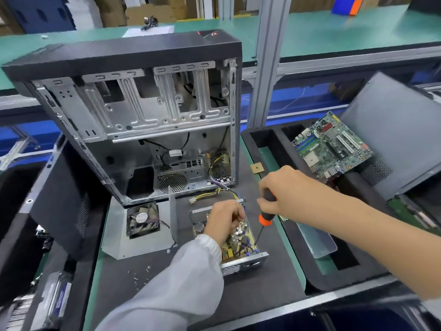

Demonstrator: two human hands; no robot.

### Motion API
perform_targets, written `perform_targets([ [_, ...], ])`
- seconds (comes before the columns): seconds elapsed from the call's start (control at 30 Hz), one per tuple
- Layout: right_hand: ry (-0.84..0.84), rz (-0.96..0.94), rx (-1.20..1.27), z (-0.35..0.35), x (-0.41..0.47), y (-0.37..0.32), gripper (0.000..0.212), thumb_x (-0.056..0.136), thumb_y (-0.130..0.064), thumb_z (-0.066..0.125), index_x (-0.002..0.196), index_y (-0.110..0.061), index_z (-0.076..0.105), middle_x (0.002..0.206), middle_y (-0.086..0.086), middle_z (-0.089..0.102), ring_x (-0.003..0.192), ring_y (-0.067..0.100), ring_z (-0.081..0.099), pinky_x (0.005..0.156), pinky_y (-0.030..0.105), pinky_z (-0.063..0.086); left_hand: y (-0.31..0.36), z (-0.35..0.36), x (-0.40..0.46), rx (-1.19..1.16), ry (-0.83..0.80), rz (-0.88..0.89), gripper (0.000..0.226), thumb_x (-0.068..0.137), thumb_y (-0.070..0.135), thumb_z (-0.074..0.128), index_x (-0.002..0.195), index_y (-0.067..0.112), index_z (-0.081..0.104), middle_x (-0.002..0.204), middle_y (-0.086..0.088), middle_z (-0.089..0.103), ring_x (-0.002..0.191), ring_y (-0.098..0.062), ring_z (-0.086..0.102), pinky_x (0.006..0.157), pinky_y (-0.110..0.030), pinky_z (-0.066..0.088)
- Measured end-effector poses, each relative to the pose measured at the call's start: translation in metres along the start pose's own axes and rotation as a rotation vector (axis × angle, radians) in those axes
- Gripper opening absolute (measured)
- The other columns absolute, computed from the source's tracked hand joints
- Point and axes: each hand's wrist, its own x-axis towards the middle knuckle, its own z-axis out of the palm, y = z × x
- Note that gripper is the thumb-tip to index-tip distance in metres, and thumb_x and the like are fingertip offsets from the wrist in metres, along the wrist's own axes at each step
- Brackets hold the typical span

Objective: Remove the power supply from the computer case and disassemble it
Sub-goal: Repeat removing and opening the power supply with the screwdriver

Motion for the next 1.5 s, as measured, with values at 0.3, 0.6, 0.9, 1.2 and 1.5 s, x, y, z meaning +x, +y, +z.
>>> perform_targets([
  [0.3,-0.087,0.014,0.019,0.022,0.005,0.011,0.029,0.09,-0.036,0.056,0.073,-0.014,0.046,0.074,0.007,0.052,0.076,0.032,0.059,0.069,0.039,0.053,-0.024,-0.009,0.005,1.334,-0.15,0.49,0.026,0.099,0.04,0.045,0.099,0.027,0.067,0.095,0.007,0.064,0.089,-0.015,0.061,0.07,-0.032,0.049],
  [0.6,-0.098,0.011,0.049,0.035,0.007,0.016,0.028,0.092,-0.032,0.053,0.075,-0.011,0.047,0.079,0.011,0.054,0.077,0.033,0.06,0.07,0.042,0.052,-0.044,-0.012,0.005,1.486,-0.26,0.59,0.064,0.099,0.058,0.017,0.083,0.023,0.068,0.078,0.007,0.034,0.072,-0.014,0.047,0.063,-0.029,0.028],
  [0.9,-0.069,0.046,0.055,0.033,0.002,0.015,0.027,0.089,-0.034,0.055,0.069,-0.018,0.045,0.082,0.007,0.056,0.075,0.03,0.059,0.069,0.04,0.053,-0.049,-0.012,0.008,1.297,-0.104,0.521,0.086,0.091,0.065,-0.004,0.068,0.019,0.065,0.063,0.004,0.031,0.061,-0.013,0.044,0.055,-0.032,0.029],
  [1.2,-0.064,-0.006,-0.035,0.036,0.001,0.01,0.022,0.095,-0.034,0.046,0.084,-0.016,0.046,0.087,0.005,0.053,0.081,0.029,0.059,0.067,0.035,0.049,-0.049,-0.014,0.008,1.261,-0.147,0.486,0.083,0.091,0.065,0.002,0.072,0.017,0.068,0.067,0.003,0.037,0.064,-0.014,0.047,0.058,-0.035,0.037],
  [1.5,-0.244,-0.16,-0.508,0.021,0.007,-0.015,0.013,0.097,-0.013,0.044,0.092,-0.02,0.054,0.076,0.006,0.048,0.077,0.024,0.053,0.048,0.026,0.029,-0.041,-0.01,0.009,0.745,-0.335,0.399,0.026,0.079,0.041,0.07,0.101,0.052,0.065,0.088,0.013,0.069,0.08,-0.015,0.063,0.077,-0.034,0.053],
])
